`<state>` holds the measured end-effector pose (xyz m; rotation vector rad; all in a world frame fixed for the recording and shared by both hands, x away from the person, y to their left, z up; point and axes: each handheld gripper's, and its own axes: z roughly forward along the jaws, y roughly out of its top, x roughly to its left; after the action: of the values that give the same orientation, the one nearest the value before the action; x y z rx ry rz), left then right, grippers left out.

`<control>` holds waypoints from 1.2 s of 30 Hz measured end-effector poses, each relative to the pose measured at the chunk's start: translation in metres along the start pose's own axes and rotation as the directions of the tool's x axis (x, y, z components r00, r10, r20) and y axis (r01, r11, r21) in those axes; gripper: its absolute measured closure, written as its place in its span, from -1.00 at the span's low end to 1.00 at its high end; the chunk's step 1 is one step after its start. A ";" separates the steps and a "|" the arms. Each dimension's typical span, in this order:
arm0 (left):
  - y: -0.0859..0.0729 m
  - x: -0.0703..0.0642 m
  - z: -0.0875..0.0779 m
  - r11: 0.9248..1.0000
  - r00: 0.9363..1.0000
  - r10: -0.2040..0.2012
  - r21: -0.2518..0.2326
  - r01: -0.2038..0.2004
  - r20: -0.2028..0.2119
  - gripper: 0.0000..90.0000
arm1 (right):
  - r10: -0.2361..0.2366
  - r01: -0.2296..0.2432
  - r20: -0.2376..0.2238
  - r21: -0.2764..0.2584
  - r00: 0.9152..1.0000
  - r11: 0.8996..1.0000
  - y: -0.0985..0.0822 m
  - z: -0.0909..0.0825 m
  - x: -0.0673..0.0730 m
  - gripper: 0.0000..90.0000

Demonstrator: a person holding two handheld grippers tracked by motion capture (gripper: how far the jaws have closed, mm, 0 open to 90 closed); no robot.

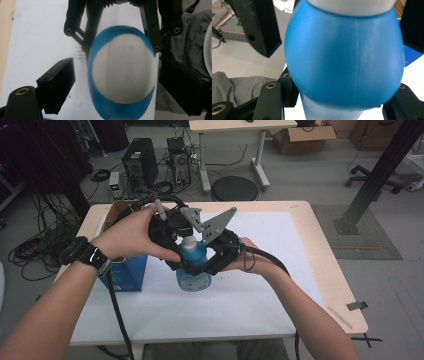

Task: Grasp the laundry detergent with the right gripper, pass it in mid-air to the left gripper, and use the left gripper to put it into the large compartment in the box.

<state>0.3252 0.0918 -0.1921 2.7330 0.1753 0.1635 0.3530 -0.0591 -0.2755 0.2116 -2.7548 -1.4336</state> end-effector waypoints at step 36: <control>0.003 -0.001 0.006 1.000 1.000 0.004 0.029 -0.004 -0.005 -0.27 | -0.007 0.007 0.008 0.011 1.000 1.000 -0.001 -0.001 0.001 -0.06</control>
<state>0.3249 0.0870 -0.1966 2.7625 0.1754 0.1709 0.3518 -0.0607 -0.2761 0.2157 -2.7715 -1.4249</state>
